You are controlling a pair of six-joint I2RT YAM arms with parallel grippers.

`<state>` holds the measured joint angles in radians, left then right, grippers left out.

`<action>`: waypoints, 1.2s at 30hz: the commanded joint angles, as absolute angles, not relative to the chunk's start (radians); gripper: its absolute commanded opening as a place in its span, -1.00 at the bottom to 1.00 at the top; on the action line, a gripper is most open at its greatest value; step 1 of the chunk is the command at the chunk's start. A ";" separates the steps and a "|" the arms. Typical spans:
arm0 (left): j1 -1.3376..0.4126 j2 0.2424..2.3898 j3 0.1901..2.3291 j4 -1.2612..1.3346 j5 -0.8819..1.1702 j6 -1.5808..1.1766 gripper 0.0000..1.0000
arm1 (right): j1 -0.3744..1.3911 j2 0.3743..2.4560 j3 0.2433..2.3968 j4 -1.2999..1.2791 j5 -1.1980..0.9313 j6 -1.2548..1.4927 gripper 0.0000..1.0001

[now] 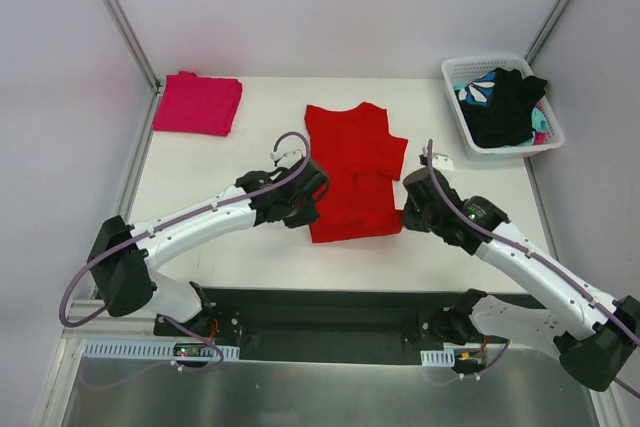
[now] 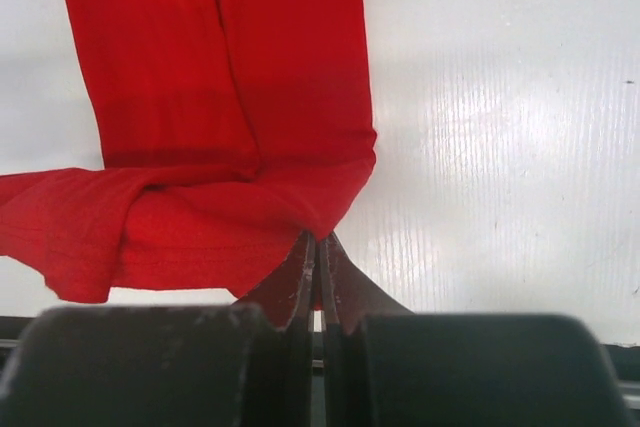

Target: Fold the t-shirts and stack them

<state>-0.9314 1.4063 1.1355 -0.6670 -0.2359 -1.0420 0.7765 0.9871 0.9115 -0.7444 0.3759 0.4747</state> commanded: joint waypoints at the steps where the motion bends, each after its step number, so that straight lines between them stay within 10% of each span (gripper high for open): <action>1: -0.896 1.434 1.192 -0.677 -0.227 -0.994 -1.00 | 0.715 1.012 0.976 -0.712 0.344 0.385 -0.98; 36: -0.606 1.827 1.503 -0.591 -0.089 -0.781 -1.00 | 0.377 1.518 1.212 -0.514 0.051 0.181 -0.98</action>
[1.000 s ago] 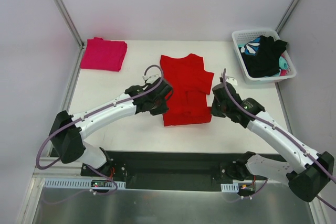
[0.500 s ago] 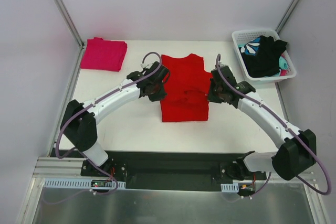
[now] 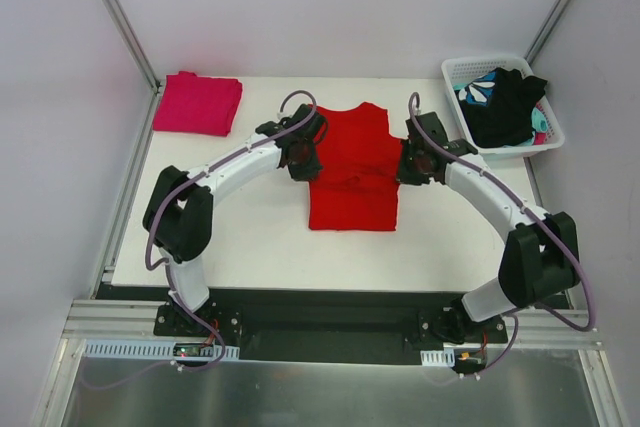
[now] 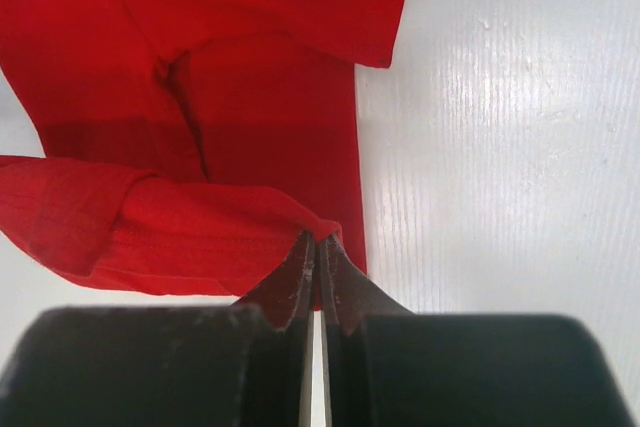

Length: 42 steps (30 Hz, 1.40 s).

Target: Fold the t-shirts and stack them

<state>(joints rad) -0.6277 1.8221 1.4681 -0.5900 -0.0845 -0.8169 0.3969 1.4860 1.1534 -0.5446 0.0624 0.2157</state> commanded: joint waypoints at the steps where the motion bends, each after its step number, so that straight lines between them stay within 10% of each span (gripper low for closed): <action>1: -0.601 1.827 1.503 -0.589 -0.089 -0.779 -1.00 | 0.376 1.526 1.216 -0.512 0.048 0.181 -0.97; 21: -0.528 1.986 1.626 -0.538 -0.041 -0.719 -0.97 | 0.321 1.736 1.367 -0.489 0.009 0.167 -0.98; 30: -0.511 1.985 1.626 -0.537 -0.064 -0.715 0.32 | 0.311 1.802 1.442 -0.500 0.009 0.133 -0.81; 42: -0.515 1.780 1.454 -0.537 -0.077 -0.749 0.37 | 0.311 1.792 1.568 -0.548 0.040 0.092 0.01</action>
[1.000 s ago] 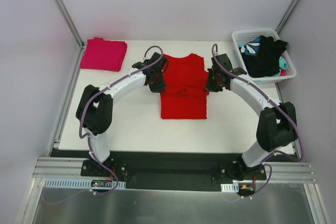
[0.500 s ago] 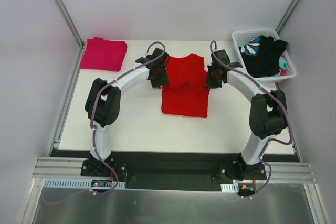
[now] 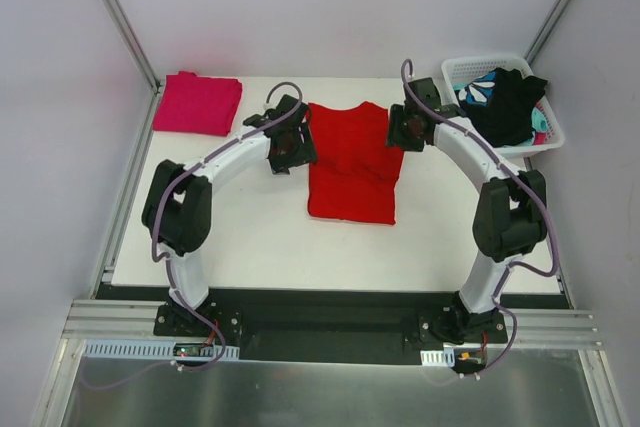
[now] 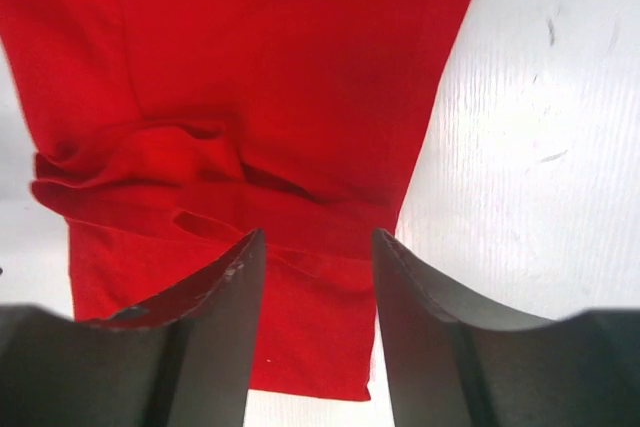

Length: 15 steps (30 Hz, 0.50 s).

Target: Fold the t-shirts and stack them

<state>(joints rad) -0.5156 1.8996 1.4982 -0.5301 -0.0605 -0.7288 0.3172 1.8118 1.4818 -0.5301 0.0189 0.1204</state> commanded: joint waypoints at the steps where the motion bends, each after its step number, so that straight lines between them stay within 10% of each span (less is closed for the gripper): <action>1: -0.518 1.767 1.445 -0.537 -0.077 -0.749 0.37 | 0.313 1.781 1.571 -0.542 0.032 0.091 0.01; 15: -0.565 1.684 1.263 -0.480 -0.132 -0.775 0.29 | 0.373 1.752 1.384 -0.486 -0.038 0.158 -0.73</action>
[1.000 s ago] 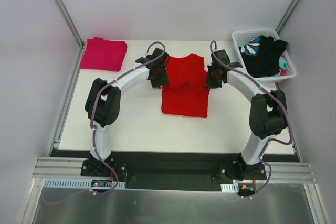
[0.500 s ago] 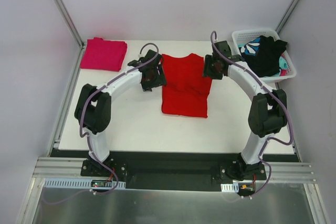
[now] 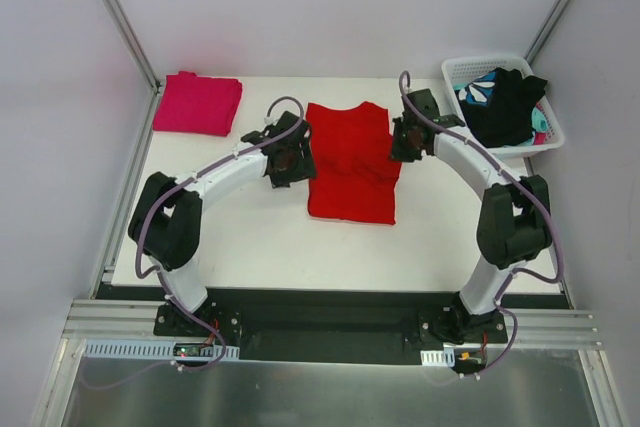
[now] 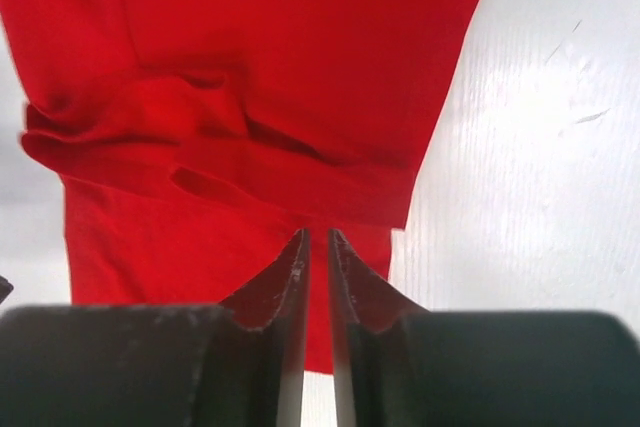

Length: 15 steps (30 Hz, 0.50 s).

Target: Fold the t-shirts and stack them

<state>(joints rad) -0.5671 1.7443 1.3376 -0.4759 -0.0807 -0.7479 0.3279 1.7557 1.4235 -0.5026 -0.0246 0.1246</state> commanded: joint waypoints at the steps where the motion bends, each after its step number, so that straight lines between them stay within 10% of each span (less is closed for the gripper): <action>1: -0.565 1.680 1.252 -0.480 -0.133 -0.773 0.29 | 0.383 1.769 1.384 -0.488 -0.034 0.164 -0.80; 15: -0.560 1.658 1.230 -0.483 -0.121 -0.767 0.29 | 0.497 1.913 1.437 -0.477 -0.029 0.222 -0.98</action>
<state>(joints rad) -0.5678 1.6920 1.2255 -0.4824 -0.1097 -0.7586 0.4904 1.8942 1.3880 -0.4992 -0.0319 0.2001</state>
